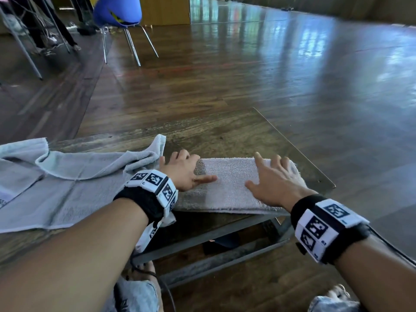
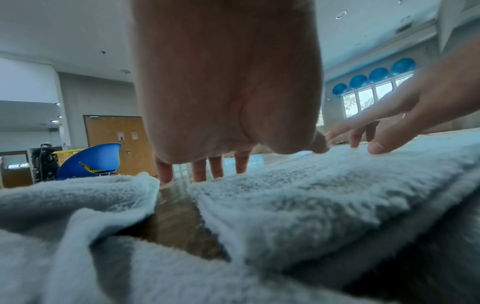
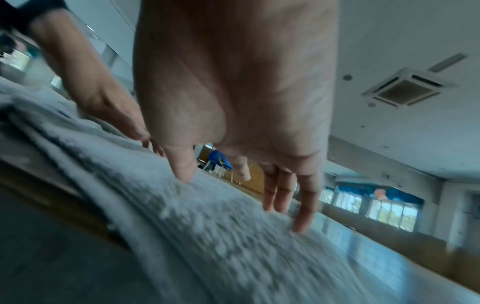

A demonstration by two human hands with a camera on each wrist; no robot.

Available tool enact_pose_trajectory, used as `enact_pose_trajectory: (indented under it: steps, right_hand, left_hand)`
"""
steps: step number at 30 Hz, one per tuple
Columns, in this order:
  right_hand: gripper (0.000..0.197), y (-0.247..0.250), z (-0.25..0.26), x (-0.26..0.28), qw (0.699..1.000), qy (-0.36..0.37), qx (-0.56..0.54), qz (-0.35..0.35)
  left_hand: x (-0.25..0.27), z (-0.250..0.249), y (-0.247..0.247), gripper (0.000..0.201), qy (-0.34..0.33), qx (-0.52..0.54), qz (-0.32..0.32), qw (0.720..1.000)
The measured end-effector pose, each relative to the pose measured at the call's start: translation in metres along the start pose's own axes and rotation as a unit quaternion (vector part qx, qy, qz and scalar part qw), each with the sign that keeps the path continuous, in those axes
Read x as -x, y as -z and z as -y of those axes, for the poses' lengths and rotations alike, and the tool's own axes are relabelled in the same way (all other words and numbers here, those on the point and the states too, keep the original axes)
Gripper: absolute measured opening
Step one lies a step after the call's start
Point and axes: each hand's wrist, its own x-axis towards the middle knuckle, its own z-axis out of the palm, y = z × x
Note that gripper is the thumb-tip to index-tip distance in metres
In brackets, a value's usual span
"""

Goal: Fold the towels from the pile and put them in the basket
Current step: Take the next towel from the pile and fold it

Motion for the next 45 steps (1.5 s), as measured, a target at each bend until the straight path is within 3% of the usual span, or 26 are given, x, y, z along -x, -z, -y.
enact_pose_trajectory:
  steps: [2, 6, 8, 15, 18, 21, 23, 26, 29, 33, 36, 38, 41, 45]
  right_hand:
    - [0.085, 0.006, 0.019, 0.003, 0.997, 0.058, -0.033, -0.025]
    - [0.117, 0.005, 0.040, 0.008, 0.986, 0.135, 0.009, 0.097]
    - [0.119, 0.005, 0.041, 0.007, 0.982, 0.150, 0.040, 0.108]
    - [0.083, 0.017, 0.029, -0.009, 0.985, 0.154, 0.004, 0.081]
    - [0.066, 0.011, 0.031, -0.011, 0.989, 0.149, 0.023, -0.011]
    - [0.055, 0.007, 0.031, -0.010, 0.986, 0.082, 0.050, -0.134]
    - [0.052, 0.005, 0.032, -0.007, 0.991, 0.045, 0.022, -0.125]
    - [0.049, 0.003, 0.032, 0.000, 0.997, 0.052, 0.028, -0.056]
    - [0.044, 0.009, 0.026, 0.006, 0.996, 0.048, 0.077, -0.021]
    - [0.036, 0.015, 0.014, 0.016, 0.996, 0.053, 0.073, -0.025]
    - [0.058, 0.013, 0.010, 0.019, 0.992, 0.123, 0.025, -0.034]
    - [0.080, 0.015, 0.009, 0.020, 0.984, 0.175, -0.035, 0.020]
    - [0.116, 0.015, 0.008, 0.024, 0.968, 0.208, -0.095, 0.105]
    - [0.125, 0.008, 0.012, 0.025, 0.965, 0.215, -0.103, 0.106]
  left_hand:
    - [-0.003, 0.003, 0.001, 0.084, 0.008, -0.006, -0.042, 0.999]
    - [-0.006, 0.008, -0.007, 0.067, 0.017, -0.011, -0.087, 0.996]
    - [-0.006, 0.010, -0.009, 0.062, 0.022, -0.011, -0.095, 0.995]
    - [0.000, 0.014, -0.006, 0.041, 0.048, -0.005, -0.124, 0.991]
    - [0.002, 0.014, -0.001, 0.034, 0.054, 0.014, -0.129, 0.990]
    - [0.003, 0.014, 0.001, 0.026, 0.052, 0.097, -0.097, 0.989]
    - [0.004, 0.011, 0.003, 0.027, 0.025, 0.155, -0.086, 0.984]
    - [0.007, 0.005, 0.009, 0.031, -0.011, 0.211, -0.092, 0.973]
    - [0.011, -0.001, 0.015, 0.020, -0.009, 0.236, -0.081, 0.968]
    - [0.020, -0.010, 0.023, 0.028, 0.000, 0.343, -0.035, 0.939]
    - [0.027, -0.017, 0.029, 0.036, 0.002, 0.487, -0.020, 0.873]
    - [0.030, -0.018, 0.031, 0.045, -0.020, 0.545, -0.018, 0.838]
    - [0.028, -0.017, 0.029, 0.045, -0.078, 0.534, -0.036, 0.841]
    - [0.024, -0.019, 0.020, 0.028, -0.099, 0.492, -0.090, 0.860]
